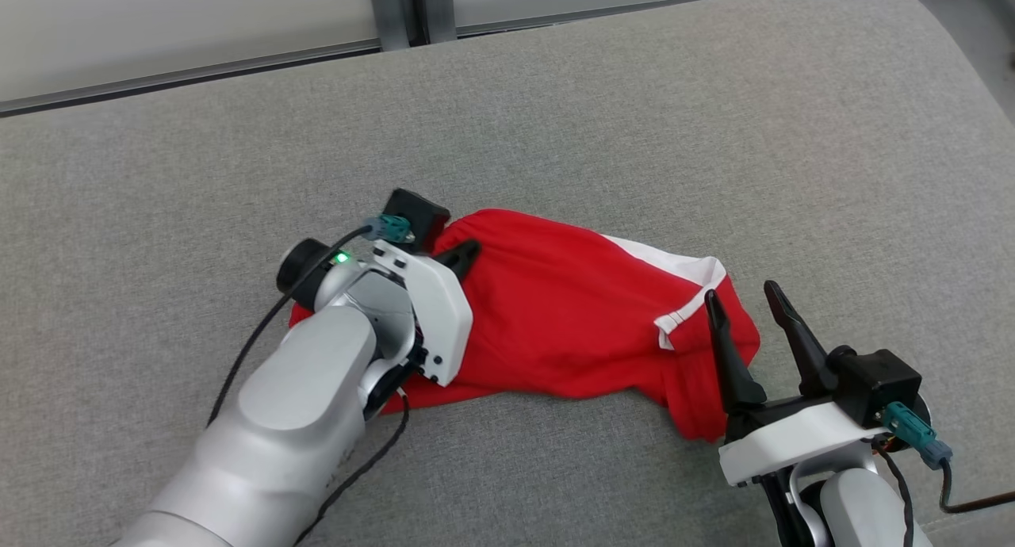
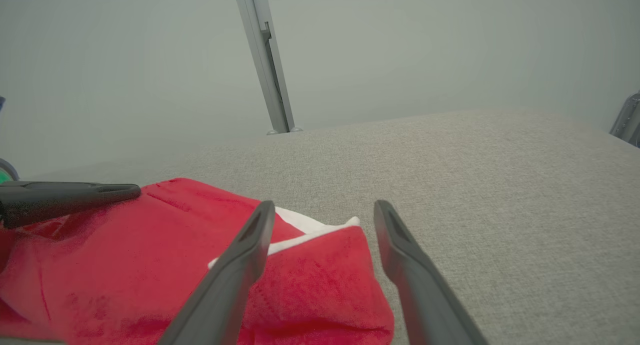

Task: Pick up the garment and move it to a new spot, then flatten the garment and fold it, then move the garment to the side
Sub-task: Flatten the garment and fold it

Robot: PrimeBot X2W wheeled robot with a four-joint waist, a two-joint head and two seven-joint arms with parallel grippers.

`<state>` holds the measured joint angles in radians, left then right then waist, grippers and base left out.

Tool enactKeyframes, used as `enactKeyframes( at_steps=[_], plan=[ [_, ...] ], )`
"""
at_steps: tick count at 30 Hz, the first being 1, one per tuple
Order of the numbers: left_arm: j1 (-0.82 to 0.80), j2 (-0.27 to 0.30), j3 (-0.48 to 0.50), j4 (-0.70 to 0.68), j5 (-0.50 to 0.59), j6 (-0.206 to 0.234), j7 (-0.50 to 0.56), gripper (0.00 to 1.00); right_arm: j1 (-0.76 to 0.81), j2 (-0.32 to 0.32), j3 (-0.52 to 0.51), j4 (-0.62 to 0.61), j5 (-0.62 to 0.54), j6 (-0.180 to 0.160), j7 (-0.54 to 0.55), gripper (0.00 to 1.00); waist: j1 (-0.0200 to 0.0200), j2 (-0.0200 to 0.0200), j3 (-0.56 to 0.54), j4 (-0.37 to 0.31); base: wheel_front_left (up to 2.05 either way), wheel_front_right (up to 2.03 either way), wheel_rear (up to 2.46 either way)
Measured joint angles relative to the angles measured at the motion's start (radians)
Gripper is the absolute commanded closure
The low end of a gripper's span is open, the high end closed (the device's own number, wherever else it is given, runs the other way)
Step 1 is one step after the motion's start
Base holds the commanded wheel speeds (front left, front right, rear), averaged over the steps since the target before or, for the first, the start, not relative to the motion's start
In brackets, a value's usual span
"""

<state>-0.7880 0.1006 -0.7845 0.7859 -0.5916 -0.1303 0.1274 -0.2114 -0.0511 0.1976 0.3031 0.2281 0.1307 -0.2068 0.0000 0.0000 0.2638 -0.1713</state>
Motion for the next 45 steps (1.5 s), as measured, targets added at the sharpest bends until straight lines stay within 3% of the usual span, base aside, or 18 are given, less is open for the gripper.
enactKeyframes(
  at_steps=[10,18,29,33,37,38,39,45],
  plan=[
    [-0.069,0.016,-0.007,-0.011,0.029,0.008,-0.16,1.0,-0.004,0.001,-0.018,0.011,0.008,0.0,-0.009,0.0,0.0,0.0,-0.011,0.034,0.0,0.0,0.0],
    [-0.053,0.072,0.002,-0.212,0.067,0.075,-0.272,1.0,0.005,0.001,-0.04,0.005,0.008,0.0,-0.01,0.0,0.0,0.0,-0.041,0.075,0.0,0.0,0.0],
    [0.366,0.237,-0.091,-0.666,0.031,0.19,-0.114,1.0,0.024,0.001,-0.069,-0.034,-0.002,0.0,0.006,0.0,0.0,0.0,-0.043,0.146,0.0,0.0,0.0],
    [0.477,0.263,-0.109,-0.707,-0.016,0.22,-0.073,1.0,0.024,0.001,-0.066,-0.04,-0.003,0.0,0.013,0.0,0.0,0.0,-0.039,0.154,0.0,0.0,0.0],
    [0.53,0.244,-0.107,-0.694,-0.056,0.229,-0.088,1.0,0.024,0.001,-0.064,-0.044,-0.003,0.0,0.015,0.0,0.0,0.0,-0.044,0.156,0.0,0.0,0.0],
    [0.536,0.236,-0.106,-0.685,-0.059,0.233,-0.097,0.71,0.025,0.001,-0.065,-0.045,-0.003,0.0,0.019,0.0,0.0,0.0,-0.046,0.156,0.0,0.0,0.0],
    [0.539,0.228,-0.1,-0.677,-0.061,0.239,-0.117,0.0,0.026,0.001,-0.066,-0.046,-0.003,0.0,0.021,0.0,0.0,0.0,-0.049,0.156,0.0,0.0,0.0],
    [0.539,0.188,-0.066,-0.654,-0.042,0.261,-0.252,0.0,0.051,-0.004,-0.072,-0.056,-0.003,0.0,0.041,0.0,0.0,0.0,-0.077,0.161,0.0,0.0,0.0]
  ],
)
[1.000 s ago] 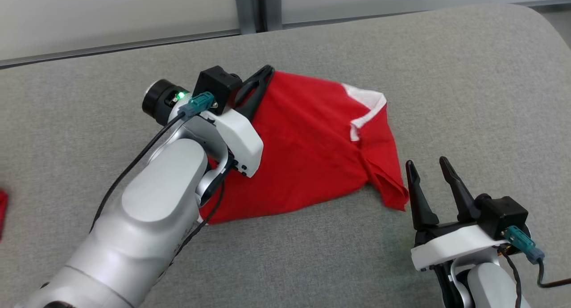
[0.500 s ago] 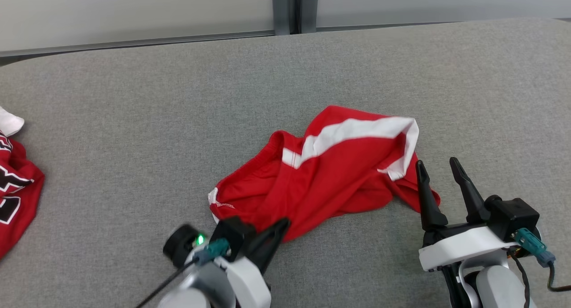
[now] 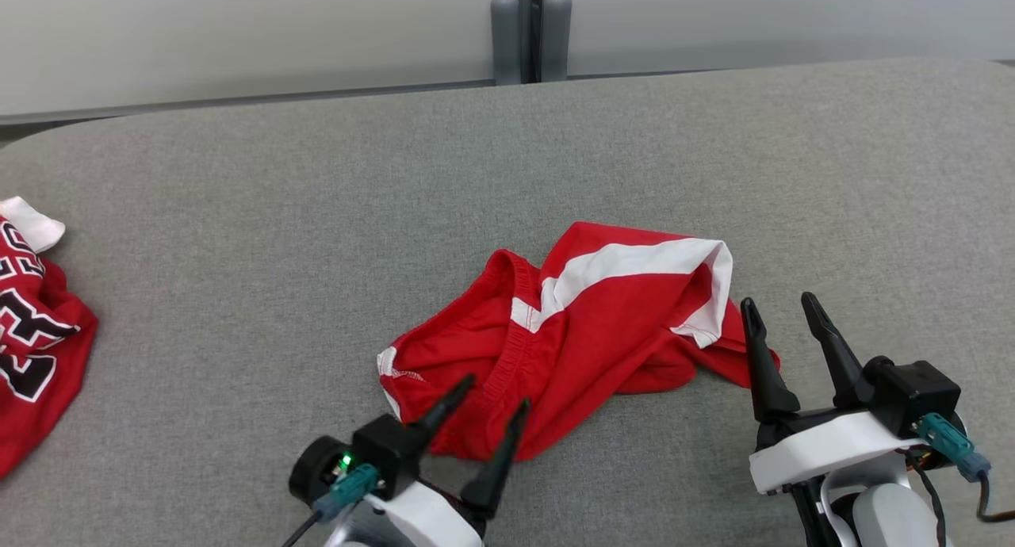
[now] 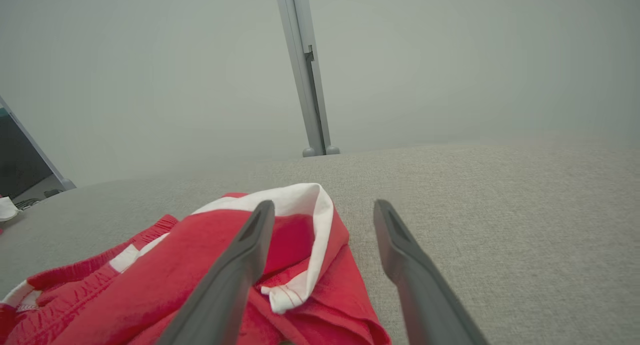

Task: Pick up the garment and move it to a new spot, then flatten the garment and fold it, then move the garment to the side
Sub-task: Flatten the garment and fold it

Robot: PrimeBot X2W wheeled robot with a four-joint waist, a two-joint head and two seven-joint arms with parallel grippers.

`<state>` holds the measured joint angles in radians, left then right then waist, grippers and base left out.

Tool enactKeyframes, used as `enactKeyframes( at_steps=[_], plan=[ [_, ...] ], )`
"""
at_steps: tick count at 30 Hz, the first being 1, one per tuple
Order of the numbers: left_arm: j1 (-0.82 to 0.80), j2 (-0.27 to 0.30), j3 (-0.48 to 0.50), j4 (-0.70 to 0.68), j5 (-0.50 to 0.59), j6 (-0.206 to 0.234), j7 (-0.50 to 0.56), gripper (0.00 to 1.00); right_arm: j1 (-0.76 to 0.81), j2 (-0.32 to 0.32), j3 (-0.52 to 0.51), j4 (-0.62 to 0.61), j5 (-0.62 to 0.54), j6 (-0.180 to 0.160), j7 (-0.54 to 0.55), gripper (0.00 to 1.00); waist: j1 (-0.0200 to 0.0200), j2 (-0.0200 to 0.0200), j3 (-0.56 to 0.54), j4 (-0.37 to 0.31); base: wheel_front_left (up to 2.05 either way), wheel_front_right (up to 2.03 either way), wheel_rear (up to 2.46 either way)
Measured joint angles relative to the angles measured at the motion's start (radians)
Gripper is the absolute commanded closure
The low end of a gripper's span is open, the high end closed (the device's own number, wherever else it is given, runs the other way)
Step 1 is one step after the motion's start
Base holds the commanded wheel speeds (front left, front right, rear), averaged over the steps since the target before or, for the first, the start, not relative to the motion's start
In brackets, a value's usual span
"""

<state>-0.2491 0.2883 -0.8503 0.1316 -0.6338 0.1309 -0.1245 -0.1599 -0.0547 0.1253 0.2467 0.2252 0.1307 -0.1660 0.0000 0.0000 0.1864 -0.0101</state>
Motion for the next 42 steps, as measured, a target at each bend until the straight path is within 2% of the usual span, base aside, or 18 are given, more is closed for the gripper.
enactKeyframes(
  at_steps=[3,6,11,15,22,29,32,42],
  plan=[
    [-0.001,-0.007,0.043,-0.006,0.023,0.034,-0.085,0.0,0.008,-0.005,-0.001,-0.009,0.0,0.0,0.01,0.0,0.0,0.0,-0.017,0.0,0.0,0.0,0.0],
    [-0.002,-0.009,0.101,-0.022,0.044,0.065,-0.124,0.0,0.021,-0.005,0.001,-0.022,-0.002,0.0,0.018,0.0,0.0,0.0,-0.036,-0.001,0.0,0.0,0.0],
    [-0.002,0.002,0.224,-0.058,0.086,0.106,-0.136,0.0,0.046,-0.009,-0.002,-0.038,-0.009,0.0,0.032,0.0,0.0,0.0,-0.066,0.003,0.0,0.0,0.0],
    [0.017,0.01,0.344,-0.086,0.123,0.109,-0.139,0.0,0.063,-0.014,-0.007,-0.051,-0.016,0.0,0.044,0.0,0.0,0.0,-0.09,0.009,0.0,0.0,0.0],
    [0.109,0.017,0.491,-0.052,0.151,0.07,-0.139,0.0,0.096,-0.031,0.0,-0.071,-0.021,0.0,0.071,0.0,0.0,0.0,-0.134,0.015,0.0,0.0,0.0],
    [0.209,0.028,0.581,0.008,0.155,-0.023,-0.139,0.0,0.13,-0.039,0.003,-0.094,-0.021,0.0,0.096,0.0,0.0,0.0,-0.171,0.021,0.0,0.0,0.0],
    [0.231,0.031,0.593,0.025,0.167,-0.043,-0.139,0.0,0.145,-0.041,0.003,-0.099,-0.021,0.0,0.108,0.0,0.0,0.0,-0.184,0.021,0.0,0.0,0.0],
    [0.257,0.007,0.606,0.034,0.211,-0.054,-0.139,0.0,0.18,-0.044,-0.01,-0.128,-0.029,0.0,0.125,0.0,0.0,0.0,-0.193,0.034,0.0,0.0,0.0]
  ],
)
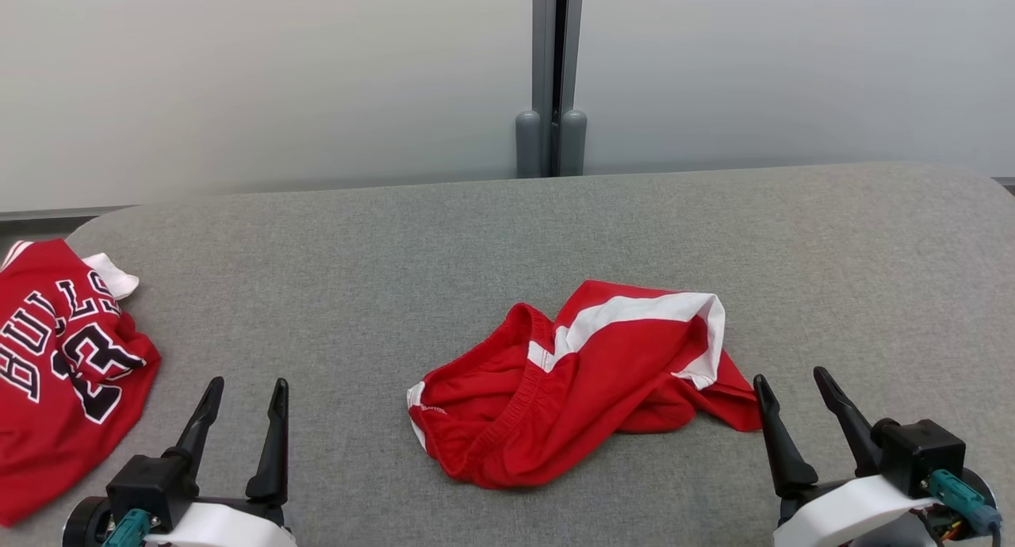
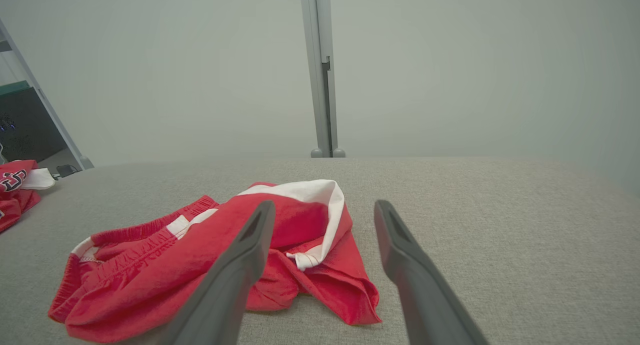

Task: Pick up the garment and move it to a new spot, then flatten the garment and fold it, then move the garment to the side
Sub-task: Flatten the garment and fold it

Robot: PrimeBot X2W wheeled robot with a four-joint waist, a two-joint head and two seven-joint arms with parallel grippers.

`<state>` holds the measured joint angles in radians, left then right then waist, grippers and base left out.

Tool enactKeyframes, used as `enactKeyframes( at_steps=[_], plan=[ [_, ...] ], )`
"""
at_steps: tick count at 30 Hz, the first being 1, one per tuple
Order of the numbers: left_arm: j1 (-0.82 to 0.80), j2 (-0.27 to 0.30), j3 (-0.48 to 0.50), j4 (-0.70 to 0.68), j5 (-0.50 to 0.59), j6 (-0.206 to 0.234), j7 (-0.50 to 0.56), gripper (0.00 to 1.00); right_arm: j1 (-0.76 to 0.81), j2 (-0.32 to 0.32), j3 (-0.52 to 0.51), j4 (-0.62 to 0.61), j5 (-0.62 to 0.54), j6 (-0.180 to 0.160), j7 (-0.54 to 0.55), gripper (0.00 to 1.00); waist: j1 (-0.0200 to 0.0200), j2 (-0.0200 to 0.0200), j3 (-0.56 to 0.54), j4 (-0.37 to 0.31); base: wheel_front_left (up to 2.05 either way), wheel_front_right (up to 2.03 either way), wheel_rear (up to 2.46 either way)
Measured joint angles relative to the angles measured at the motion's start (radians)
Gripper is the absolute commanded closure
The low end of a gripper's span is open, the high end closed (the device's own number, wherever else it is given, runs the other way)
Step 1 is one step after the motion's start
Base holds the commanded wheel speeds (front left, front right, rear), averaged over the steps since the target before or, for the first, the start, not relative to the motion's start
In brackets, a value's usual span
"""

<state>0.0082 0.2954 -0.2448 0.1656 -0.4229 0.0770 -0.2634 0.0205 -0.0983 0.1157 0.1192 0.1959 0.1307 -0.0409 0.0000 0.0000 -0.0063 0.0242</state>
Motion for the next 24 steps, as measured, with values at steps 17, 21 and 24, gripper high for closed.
enactKeyframes(
  at_steps=[17,21,24],
  plan=[
    [0.001,-0.025,0.007,0.003,0.026,-0.006,0.0,0.0,-0.002,0.006,-0.002,0.0,-0.003,0.0,0.007,0.0,0.0,0.0,0.007,-0.002,0.0,0.0,0.0],
    [-0.001,-0.029,0.004,0.001,0.029,-0.006,0.0,0.0,-0.006,0.006,-0.007,0.011,0.002,0.0,0.006,0.0,0.0,0.0,0.012,0.002,0.0,0.0,0.0],
    [-0.012,-0.033,-0.002,-0.001,0.034,-0.009,0.0,0.0,-0.016,0.007,-0.021,0.027,0.011,0.0,0.006,0.0,0.0,0.0,0.021,0.008,0.0,0.0,0.0]
  ],
)
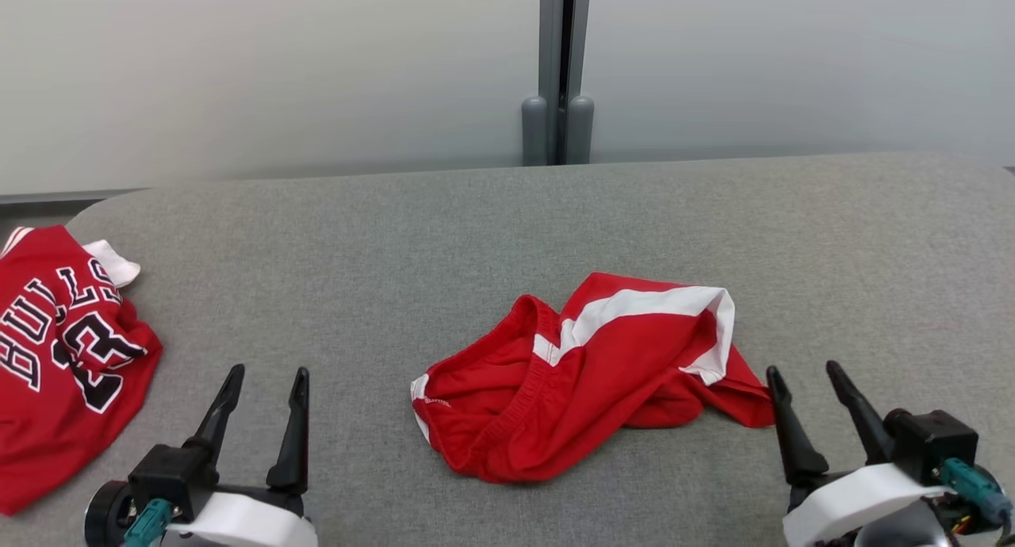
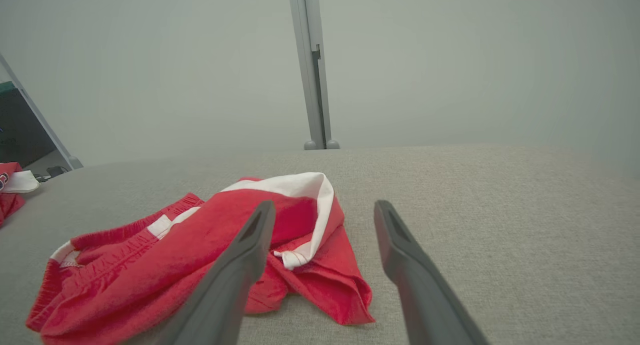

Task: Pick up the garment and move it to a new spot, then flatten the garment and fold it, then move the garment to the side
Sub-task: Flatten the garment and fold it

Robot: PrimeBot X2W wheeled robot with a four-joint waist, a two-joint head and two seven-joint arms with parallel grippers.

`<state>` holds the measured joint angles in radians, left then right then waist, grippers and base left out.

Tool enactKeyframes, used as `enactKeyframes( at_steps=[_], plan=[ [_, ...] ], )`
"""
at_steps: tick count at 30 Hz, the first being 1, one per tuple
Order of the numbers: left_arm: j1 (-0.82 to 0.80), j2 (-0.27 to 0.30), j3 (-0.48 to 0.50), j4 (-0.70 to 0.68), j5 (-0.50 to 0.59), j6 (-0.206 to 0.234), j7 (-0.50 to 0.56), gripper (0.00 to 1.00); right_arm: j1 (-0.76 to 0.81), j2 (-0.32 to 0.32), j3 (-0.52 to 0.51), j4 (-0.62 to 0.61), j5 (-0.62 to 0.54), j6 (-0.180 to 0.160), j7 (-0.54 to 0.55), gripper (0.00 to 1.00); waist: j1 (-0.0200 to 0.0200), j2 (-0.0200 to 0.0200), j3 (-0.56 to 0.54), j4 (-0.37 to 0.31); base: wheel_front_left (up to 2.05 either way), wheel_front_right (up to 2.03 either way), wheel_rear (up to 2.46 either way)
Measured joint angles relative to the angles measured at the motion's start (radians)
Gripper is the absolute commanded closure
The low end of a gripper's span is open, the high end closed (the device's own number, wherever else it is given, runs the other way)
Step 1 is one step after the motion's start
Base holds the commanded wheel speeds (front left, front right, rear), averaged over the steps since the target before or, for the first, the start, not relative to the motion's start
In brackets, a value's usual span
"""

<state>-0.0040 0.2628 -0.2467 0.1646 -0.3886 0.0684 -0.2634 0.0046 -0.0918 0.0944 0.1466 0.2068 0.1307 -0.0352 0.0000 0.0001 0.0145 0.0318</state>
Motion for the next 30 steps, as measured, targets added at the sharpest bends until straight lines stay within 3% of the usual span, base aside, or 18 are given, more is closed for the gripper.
enactKeyframes(
  at_steps=[17,19,20,21,30],
  plan=[
    [-0.142,-0.061,0.004,0.014,0.037,-0.052,0.0,0.0,-0.191,-0.009,-0.023,0.217,0.012,0.0,0.055,0.0,0.0,0.0,0.155,0.08,0.0,0.0,0.0],
    [-0.149,-0.067,0.014,0.017,0.043,-0.059,0.0,0.0,-0.205,-0.008,-0.019,0.237,0.022,0.0,0.068,0.54,0.0,0.0,0.168,0.085,0.0,0.0,0.0],
    [-0.149,-0.071,0.018,0.019,0.046,-0.062,0.0,0.0,-0.211,-0.008,-0.02,0.244,0.022,0.0,0.073,0.72,0.0,0.0,0.173,0.085,0.0,0.0,0.0],
    [-0.15,-0.074,0.023,0.022,0.049,-0.067,0.0,0.0,-0.215,-0.009,-0.023,0.248,0.023,0.0,0.077,0.99,0.0,0.0,0.178,0.086,0.0,0.0,0.0],
    [-0.181,-0.107,0.062,0.043,0.081,-0.096,0.0,0.0,-0.223,-0.04,-0.061,0.176,0.029,0.0,0.104,1.0,0.0,-0.0001,0.204,0.069,0.0,0.0,0.0]
  ],
)
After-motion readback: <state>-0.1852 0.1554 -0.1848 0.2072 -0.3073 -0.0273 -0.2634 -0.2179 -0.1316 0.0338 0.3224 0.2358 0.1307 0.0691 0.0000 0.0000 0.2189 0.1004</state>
